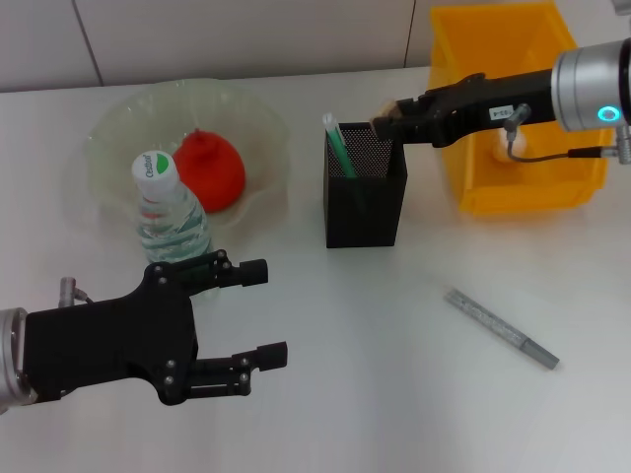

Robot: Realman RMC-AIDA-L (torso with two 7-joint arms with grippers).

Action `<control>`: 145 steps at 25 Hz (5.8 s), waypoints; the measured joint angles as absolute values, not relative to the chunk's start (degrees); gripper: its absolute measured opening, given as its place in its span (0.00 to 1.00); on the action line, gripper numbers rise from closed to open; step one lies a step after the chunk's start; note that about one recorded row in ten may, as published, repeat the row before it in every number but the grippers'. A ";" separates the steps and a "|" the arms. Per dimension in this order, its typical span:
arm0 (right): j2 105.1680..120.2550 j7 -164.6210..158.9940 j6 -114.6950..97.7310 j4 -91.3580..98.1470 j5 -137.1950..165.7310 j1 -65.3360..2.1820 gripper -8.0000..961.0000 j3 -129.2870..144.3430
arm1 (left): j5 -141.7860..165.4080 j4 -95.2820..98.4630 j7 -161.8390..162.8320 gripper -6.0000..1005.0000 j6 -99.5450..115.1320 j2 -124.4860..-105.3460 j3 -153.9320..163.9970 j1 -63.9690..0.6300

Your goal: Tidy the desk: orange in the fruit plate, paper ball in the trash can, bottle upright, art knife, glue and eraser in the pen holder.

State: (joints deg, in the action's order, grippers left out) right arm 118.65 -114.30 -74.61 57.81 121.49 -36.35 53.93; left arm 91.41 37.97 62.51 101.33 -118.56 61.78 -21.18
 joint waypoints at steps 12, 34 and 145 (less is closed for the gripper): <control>118.68 -113.44 -73.26 52.40 124.73 -39.87 0.47 54.37 | 91.40 37.97 62.41 0.80 101.33 -118.47 61.78 -21.08; 118.86 -113.35 -74.89 57.51 123.94 -39.31 0.67 54.38 | 91.40 37.97 62.15 0.80 101.34 -118.48 61.78 -20.89; 119.36 -145.28 -96.09 77.58 154.41 -33.74 0.79 76.68 | 91.40 35.80 60.11 0.80 100.96 -118.56 61.87 -21.34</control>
